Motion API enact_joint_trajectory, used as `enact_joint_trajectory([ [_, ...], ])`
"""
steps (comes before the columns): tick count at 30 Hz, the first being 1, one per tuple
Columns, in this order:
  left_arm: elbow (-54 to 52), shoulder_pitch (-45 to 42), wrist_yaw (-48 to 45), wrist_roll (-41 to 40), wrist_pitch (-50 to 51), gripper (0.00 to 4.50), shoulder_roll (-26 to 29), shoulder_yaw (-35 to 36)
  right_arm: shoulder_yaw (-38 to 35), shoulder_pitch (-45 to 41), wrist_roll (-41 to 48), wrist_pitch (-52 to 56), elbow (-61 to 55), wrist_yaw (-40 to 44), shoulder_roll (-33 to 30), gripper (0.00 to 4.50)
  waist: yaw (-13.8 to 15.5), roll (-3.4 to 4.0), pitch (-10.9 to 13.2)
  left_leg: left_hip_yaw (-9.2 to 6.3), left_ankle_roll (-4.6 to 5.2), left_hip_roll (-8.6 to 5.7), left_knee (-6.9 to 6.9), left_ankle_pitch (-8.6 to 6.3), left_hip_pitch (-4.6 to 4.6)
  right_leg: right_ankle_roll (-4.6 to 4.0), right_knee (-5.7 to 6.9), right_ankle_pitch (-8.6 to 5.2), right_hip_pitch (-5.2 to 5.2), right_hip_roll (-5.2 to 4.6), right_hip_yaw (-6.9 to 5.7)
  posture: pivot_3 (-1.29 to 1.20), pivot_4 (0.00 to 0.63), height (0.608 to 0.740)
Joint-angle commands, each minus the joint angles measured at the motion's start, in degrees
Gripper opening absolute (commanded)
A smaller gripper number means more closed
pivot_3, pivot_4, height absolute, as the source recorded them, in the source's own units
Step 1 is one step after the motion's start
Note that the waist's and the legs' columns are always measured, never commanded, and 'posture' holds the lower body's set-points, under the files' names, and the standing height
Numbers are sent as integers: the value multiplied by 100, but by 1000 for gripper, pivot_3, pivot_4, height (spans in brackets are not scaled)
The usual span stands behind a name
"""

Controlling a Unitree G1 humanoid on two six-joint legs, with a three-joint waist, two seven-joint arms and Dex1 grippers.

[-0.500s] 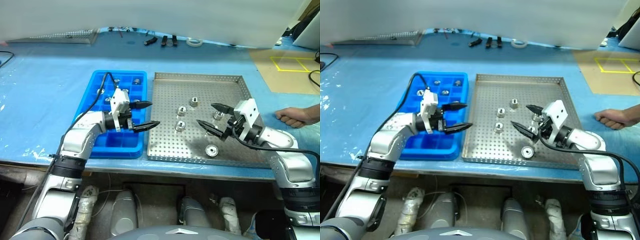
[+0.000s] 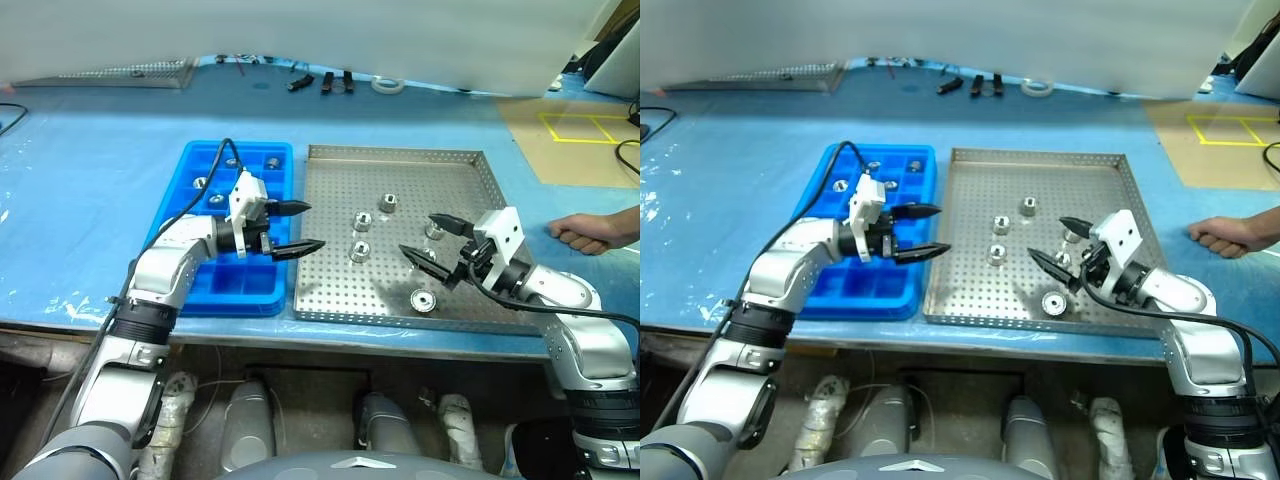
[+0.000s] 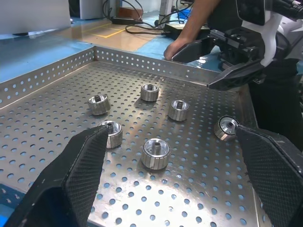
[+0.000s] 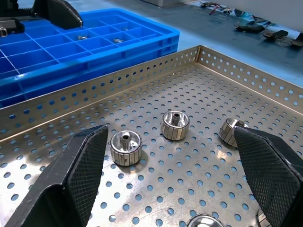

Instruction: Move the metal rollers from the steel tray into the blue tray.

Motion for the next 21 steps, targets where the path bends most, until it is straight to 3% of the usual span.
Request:
enact_joint_trajectory([
  [1,120,-322,-148,52,-73,4500,-87,-105,-235,52,64,-119,-270,-94,22,4450,-10,0,0,0,0,-1,0,0,1,0,2,0,0,0,0,-97,150,740],
  [9,1282,-1141,-372,636,-456,4500,-467,-553,-409,580,67,-114,-809,-469,185,4450,-37,0,0,3,0,-3,3,1,14,1,22,-2,-1,0,10,-203,150,740],
  [21,4283,-2458,-348,2242,-2051,4500,-1357,-1359,-580,1554,-65,-89,-1642,-1174,545,4450,-299,0,0,4,6,-8,8,0,8,15,14,-10,0,-1,13,-351,150,740],
])
